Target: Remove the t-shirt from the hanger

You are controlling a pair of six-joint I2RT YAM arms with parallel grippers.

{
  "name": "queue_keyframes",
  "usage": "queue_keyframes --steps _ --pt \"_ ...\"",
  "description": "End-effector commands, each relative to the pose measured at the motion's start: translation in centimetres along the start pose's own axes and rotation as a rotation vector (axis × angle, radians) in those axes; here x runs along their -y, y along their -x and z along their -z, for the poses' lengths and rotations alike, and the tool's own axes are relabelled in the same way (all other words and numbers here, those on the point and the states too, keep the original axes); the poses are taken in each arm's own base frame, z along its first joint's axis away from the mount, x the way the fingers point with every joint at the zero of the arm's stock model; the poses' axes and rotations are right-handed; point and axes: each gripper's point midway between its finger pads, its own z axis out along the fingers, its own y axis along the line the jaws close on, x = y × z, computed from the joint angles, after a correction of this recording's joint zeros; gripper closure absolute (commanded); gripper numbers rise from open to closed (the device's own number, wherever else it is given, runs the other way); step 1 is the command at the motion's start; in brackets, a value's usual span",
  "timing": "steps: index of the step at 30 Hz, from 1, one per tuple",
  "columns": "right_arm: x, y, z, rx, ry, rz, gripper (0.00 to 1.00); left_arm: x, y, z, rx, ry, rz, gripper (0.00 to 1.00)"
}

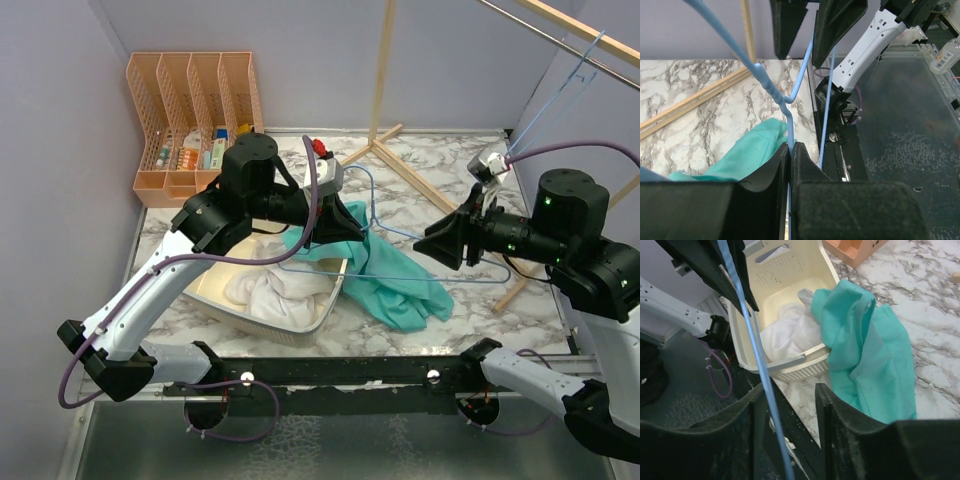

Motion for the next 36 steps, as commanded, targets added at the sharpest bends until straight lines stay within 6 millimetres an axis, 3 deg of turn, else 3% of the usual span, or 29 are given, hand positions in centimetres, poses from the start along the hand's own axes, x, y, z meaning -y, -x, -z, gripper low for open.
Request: queue_keyframes --steps 1,5,7,10,11,14,18,20,22,25,31,36 --pt "-1.7 0.3 1.3 0.025 0.062 0.017 0.64 1.5 1.4 0.9 0.030 -0.023 -0.064 1.00" --pt "-2.0 0.1 1.2 0.020 0.085 0.017 0.83 1.4 1.3 1.0 0.030 -0.011 -0.066 1.00" --pt "-2.0 0.1 1.1 0.019 0.086 0.015 0.98 1.5 1.4 1.0 0.031 -0.012 -0.066 1.00" --pt "-2.1 0.4 1.4 0.035 0.079 0.023 0.99 1.3 1.6 1.0 0.041 0.007 -0.063 1.00" --pt "-2.1 0.6 1.5 0.042 0.078 0.027 0.99 1.1 1.7 1.1 0.047 0.026 -0.062 0.95" --pt "-2.2 1.2 1.9 0.062 0.070 0.031 0.99 0.0 2.0 1.5 0.071 0.113 -0.067 0.64" --pt "-1.2 2.2 2.2 0.096 -0.006 0.022 0.99 -2.4 2.9 3.2 0.123 0.326 -0.075 0.41" --pt "-0.4 3.1 2.4 0.124 -0.059 0.016 0.99 -3.4 3.6 4.6 0.155 0.442 -0.081 0.35" --pt "0.2 4.3 2.7 0.168 -0.109 0.013 0.99 -3.9 4.3 6.2 0.201 0.547 -0.083 0.29" --pt "1.6 7.3 3.6 0.275 -0.215 -0.002 0.99 -3.6 5.2 8.7 0.269 0.655 -0.098 0.28" --pt "5.7 13.9 6.4 0.527 -0.491 -0.058 0.99 -3.5 2.5 10.5 0.274 0.740 -0.072 0.28" --pt "9.7 17.1 8.4 0.681 -0.732 -0.123 0.99 -3.2 0.2 10.6 0.261 0.747 -0.032 0.29"
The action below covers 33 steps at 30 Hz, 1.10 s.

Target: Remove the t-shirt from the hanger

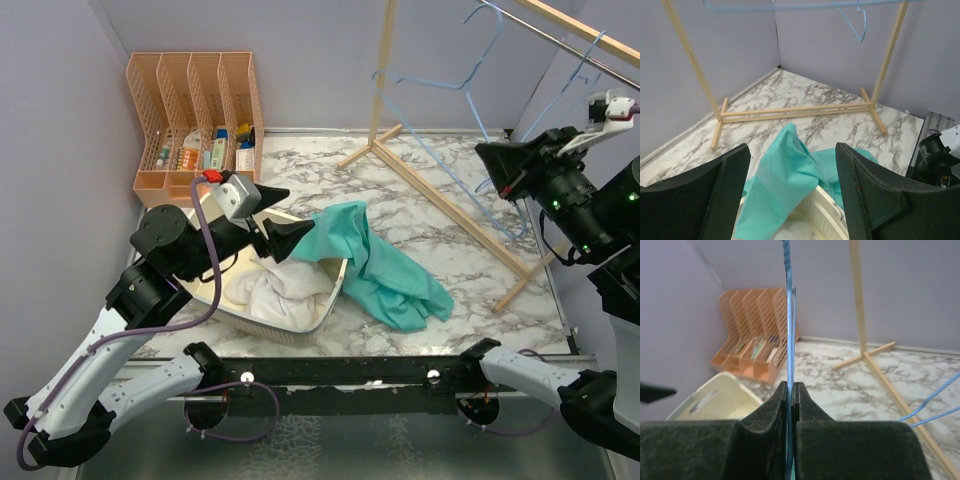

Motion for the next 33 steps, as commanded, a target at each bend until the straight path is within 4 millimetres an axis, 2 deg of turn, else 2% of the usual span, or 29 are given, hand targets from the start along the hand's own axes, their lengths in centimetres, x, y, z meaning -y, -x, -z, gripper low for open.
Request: queue_keyframes --steps 1,4,7,19,25,33 --pt "5.5 5.3 -1.6 0.238 -0.342 -0.065 0.99 -0.9 -2.0 0.2 -0.014 0.062 0.043 0.29" --pt "7.8 5.5 -3.0 0.277 -0.482 -0.061 0.99 -0.8 -3.0 0.5 -0.022 0.064 0.053 0.29" --pt "9.0 5.3 -4.6 0.303 -0.554 -0.060 0.99 -0.8 -3.8 0.8 -0.029 0.069 0.061 0.30" --pt "12.0 4.9 -9.6 0.371 -0.759 -0.014 0.99 -0.6 -6.1 1.3 -0.063 0.064 0.064 0.30" --pt "13.2 3.6 -11.5 0.353 -0.838 0.035 0.99 -0.3 -6.9 1.2 -0.081 0.045 0.071 0.30" --pt "14.2 0.7 -14.5 0.283 -0.890 0.082 0.99 0.3 -7.7 0.7 -0.101 0.006 0.098 0.30"
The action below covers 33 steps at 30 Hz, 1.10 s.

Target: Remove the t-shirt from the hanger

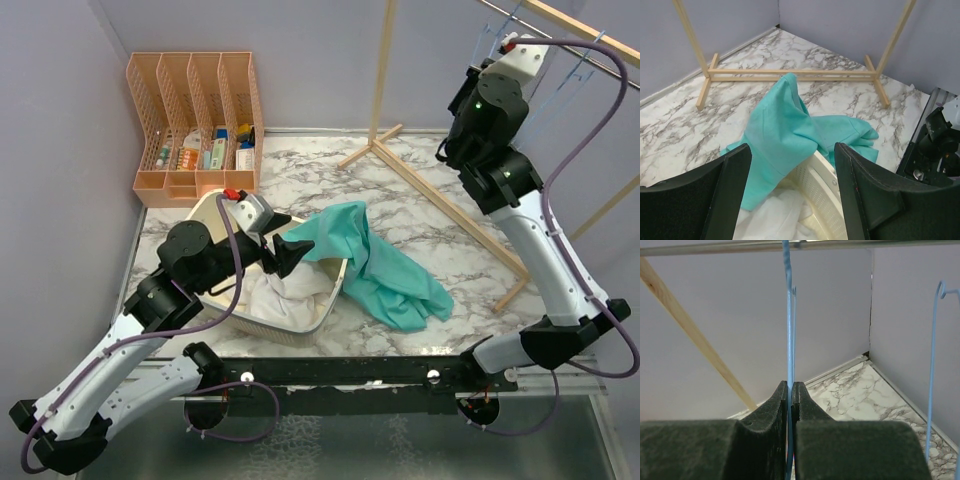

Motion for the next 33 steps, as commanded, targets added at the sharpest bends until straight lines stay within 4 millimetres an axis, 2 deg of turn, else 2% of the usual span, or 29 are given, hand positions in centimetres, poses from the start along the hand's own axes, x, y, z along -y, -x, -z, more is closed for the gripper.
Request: queue_keyframes --steps 1,6,11,16,20,24,30,33 --pt "-0.2 -1.4 -1.1 0.001 -0.057 0.027 0.99 0.9 0.4 -0.3 0.016 -0.050 0.020 0.31" --pt "-0.9 -2.4 -1.1 -0.031 -0.018 0.041 0.99 1.2 0.1 -0.6 0.000 -0.068 0.031 0.32" --pt "-1.2 -1.9 -0.4 -0.049 0.045 0.048 0.87 1.2 0.0 -1.1 -0.013 -0.072 0.042 0.32" --pt "-1.5 -1.1 1.2 -0.069 0.153 0.047 0.47 1.4 0.1 -2.0 -0.022 -0.090 0.055 0.32" --pt "0.0 0.5 3.7 -0.078 0.223 0.030 0.39 1.7 0.4 -2.9 -0.030 -0.117 0.061 0.32" --pt "1.3 2.6 8.3 -0.072 0.400 -0.028 0.29 2.3 0.7 -4.2 -0.054 -0.162 0.070 0.32" --pt "3.4 5.8 20.3 0.009 0.882 -0.102 0.23 3.7 0.6 -7.1 -0.121 -0.275 0.090 0.32" --pt "5.6 6.4 24.5 0.031 0.991 -0.135 0.22 4.4 -1.2 -9.5 -0.195 -0.312 0.103 0.32"
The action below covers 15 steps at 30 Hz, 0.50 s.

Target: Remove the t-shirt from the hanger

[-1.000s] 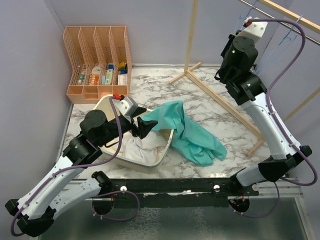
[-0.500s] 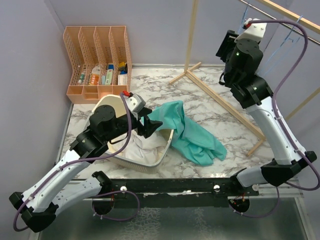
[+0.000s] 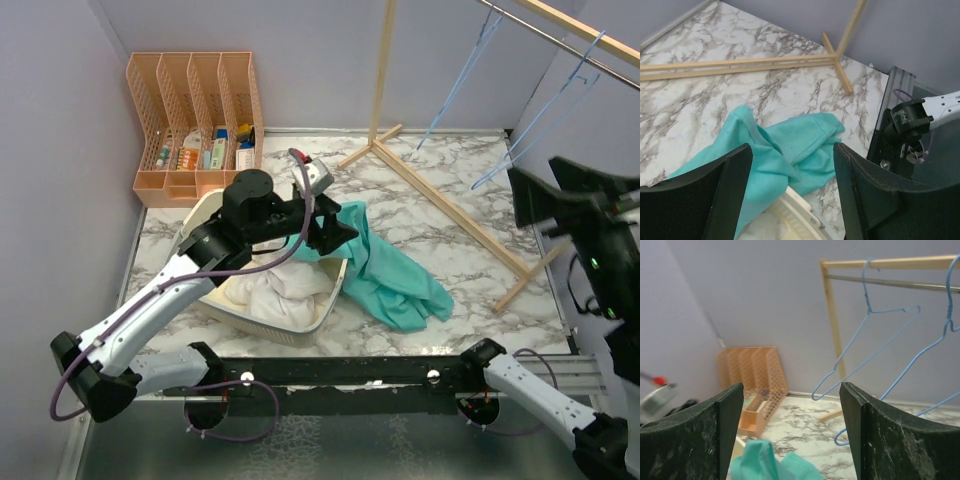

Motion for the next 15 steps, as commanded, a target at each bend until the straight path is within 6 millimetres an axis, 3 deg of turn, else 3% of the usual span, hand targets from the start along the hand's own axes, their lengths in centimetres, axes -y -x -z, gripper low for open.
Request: queue_keyframes --steps 1,5,10,15 --pt "-4.6 -1.0 6.5 -0.047 0.336 -0.033 0.22 1.6 -1.2 -3.5 -0.080 -0.110 0.013 0.32" --pt "-4.9 -1.6 9.5 -0.067 0.398 -0.039 0.21 2.3 -5.2 -7.8 -0.233 -0.095 -0.018 0.32" --pt "-4.2 -2.0 11.3 -0.074 0.385 -0.040 0.21 1.6 -12.4 -11.7 -0.419 0.018 -0.104 0.32" --pt "-3.8 -1.5 12.4 -0.055 0.376 -0.041 0.20 1.4 -15.9 -14.1 -0.505 0.077 -0.194 0.25"
